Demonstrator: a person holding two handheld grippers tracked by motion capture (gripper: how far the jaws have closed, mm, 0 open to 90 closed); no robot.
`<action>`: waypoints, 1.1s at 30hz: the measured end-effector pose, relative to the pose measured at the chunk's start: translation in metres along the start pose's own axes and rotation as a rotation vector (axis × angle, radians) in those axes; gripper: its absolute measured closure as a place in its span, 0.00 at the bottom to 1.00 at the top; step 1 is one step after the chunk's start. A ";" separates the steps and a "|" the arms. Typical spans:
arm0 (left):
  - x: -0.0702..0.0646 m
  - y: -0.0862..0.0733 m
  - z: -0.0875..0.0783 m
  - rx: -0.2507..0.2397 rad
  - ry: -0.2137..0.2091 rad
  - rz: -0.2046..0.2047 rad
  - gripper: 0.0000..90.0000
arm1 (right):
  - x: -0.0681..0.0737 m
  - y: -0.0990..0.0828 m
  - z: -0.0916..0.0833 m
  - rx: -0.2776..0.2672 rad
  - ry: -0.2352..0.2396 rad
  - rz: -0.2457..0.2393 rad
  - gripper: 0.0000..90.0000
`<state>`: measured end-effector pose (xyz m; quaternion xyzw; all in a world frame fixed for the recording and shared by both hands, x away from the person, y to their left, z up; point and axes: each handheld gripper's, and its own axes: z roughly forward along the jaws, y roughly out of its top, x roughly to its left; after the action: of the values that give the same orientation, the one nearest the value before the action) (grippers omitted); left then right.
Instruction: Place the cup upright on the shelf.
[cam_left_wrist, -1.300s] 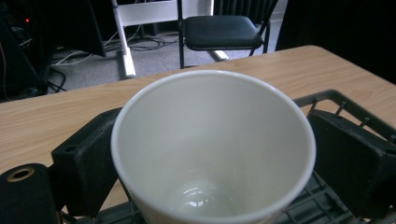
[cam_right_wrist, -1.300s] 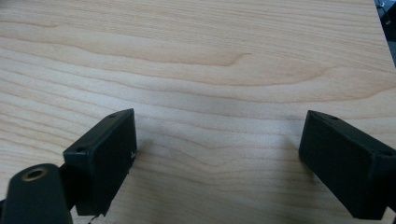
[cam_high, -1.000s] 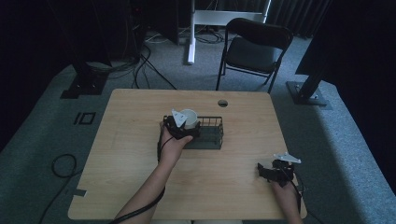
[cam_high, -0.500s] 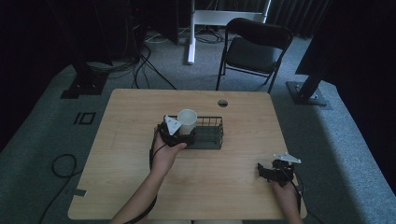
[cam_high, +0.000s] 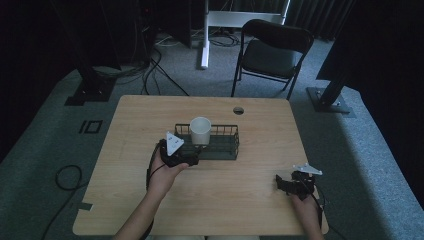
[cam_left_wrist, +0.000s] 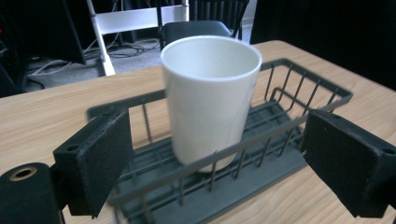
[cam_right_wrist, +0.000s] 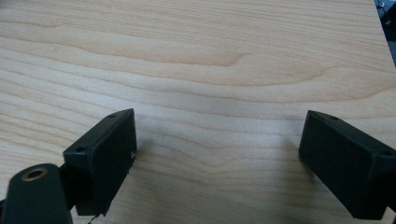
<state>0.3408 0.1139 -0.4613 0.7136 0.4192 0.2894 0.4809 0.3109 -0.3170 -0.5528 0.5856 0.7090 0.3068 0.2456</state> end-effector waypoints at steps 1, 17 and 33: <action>0.002 -0.002 -0.002 0.000 -0.002 -0.006 0.11 | 0.000 0.000 0.000 0.000 0.000 0.000 0.12; 0.028 -0.044 -0.033 0.023 0.021 -0.002 0.11 | 0.000 0.000 0.000 0.000 0.000 0.000 0.12; 0.059 -0.085 -0.058 0.088 0.120 -0.055 0.11 | 0.000 0.000 0.000 -0.001 -0.001 -0.001 0.12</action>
<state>0.2948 0.2071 -0.5186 0.7036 0.4789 0.3000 0.4308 0.3108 -0.3171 -0.5529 0.5855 0.7089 0.3066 0.2463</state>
